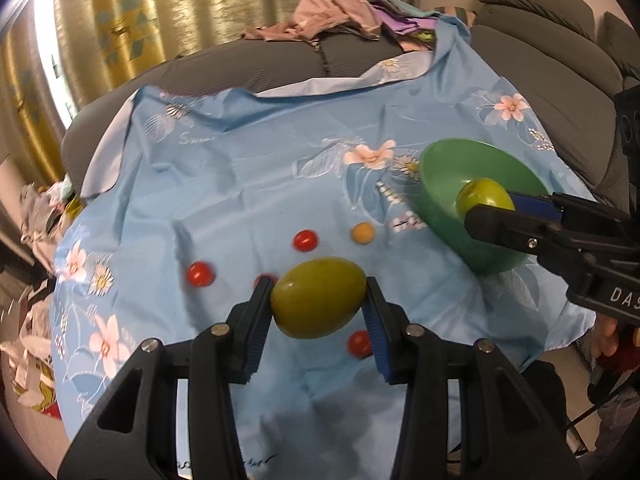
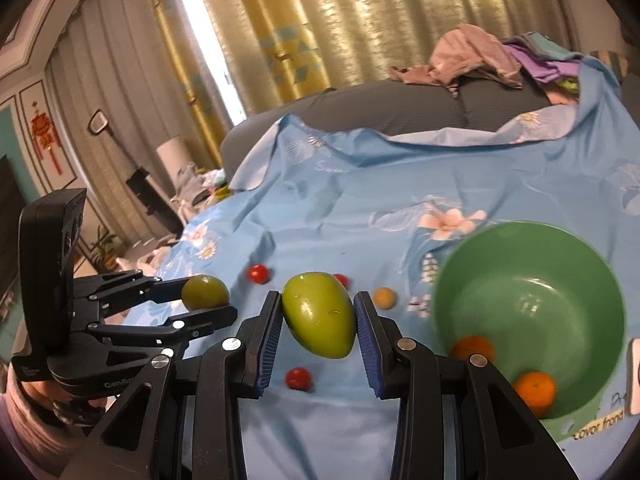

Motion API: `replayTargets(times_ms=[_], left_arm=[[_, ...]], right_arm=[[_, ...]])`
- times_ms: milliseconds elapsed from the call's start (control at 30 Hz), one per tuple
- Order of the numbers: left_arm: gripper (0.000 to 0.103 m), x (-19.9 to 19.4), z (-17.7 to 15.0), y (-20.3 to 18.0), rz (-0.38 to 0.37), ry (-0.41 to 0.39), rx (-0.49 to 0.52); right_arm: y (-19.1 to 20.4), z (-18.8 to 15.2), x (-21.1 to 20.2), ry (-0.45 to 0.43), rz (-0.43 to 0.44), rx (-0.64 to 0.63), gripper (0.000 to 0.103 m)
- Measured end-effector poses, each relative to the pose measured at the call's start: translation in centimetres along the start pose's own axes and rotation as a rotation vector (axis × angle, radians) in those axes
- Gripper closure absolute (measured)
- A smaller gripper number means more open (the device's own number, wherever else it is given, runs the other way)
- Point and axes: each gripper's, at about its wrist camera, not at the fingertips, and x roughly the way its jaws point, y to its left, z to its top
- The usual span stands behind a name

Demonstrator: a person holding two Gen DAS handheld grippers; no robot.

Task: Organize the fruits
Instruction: 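Carry both held plums over the green bowl and lower them inside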

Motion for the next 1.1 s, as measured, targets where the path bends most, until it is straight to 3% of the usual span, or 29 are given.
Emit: replayTargets(times_ms=[833,1100], left_arm=[[0.059,7.5,6.2,-11.8,-0.159,0.029,0.207],[0.059,10.7,6.3,-13.4,-0.108,0.066,0.273]], right_arm=[[-11.1,-1.7,-3.8,-0.046,-0.216,0.178,0.065],[-12.5,-2.5,-2.8,0.009,-0.302,0.176,0.065]])
